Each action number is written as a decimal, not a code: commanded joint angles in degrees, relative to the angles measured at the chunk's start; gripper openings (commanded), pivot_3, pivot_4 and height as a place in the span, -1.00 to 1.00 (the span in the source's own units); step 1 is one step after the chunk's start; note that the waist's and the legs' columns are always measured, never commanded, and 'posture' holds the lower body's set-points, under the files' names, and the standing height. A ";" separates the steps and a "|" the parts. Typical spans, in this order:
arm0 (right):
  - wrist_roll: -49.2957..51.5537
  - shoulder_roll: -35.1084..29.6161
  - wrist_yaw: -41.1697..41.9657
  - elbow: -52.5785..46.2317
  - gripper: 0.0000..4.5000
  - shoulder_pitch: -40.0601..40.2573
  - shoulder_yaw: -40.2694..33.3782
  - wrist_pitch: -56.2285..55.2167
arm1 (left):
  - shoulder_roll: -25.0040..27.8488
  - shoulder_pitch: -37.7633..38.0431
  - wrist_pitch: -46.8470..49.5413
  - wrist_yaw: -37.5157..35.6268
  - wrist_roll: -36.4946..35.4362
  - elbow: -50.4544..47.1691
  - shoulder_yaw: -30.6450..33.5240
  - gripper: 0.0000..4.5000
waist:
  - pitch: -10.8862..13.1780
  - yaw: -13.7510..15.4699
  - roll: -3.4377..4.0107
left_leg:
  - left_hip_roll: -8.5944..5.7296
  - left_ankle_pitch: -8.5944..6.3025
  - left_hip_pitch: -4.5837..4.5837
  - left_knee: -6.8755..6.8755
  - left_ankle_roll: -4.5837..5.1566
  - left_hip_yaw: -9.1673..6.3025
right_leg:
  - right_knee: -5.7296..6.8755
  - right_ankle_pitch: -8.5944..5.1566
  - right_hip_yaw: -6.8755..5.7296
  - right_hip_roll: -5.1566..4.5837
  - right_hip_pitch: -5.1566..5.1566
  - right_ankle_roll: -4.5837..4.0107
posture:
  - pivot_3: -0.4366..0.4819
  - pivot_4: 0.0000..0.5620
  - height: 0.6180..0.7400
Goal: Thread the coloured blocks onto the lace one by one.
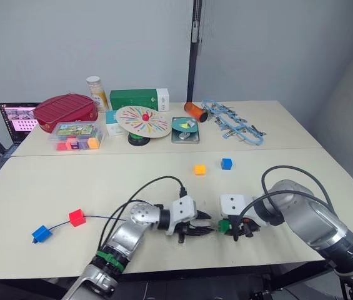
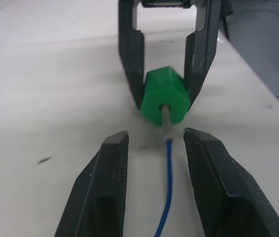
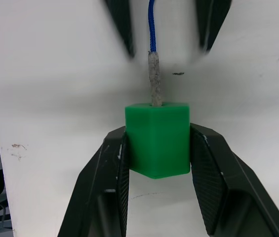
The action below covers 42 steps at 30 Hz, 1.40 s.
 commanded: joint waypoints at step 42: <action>1.42 2.03 -0.71 1.21 -0.45 -0.51 -0.06 0.43 | -1.81 -1.92 10.27 0.41 -1.55 -2.10 -1.84 -0.19 | 0.00 -0.12 -0.01 | 0.01 0.01 0.01 0.01 -0.01 0.01 | 0.01 0.00 0.00 0.05 0.01 0.00 | -0.05 -0.47 1.00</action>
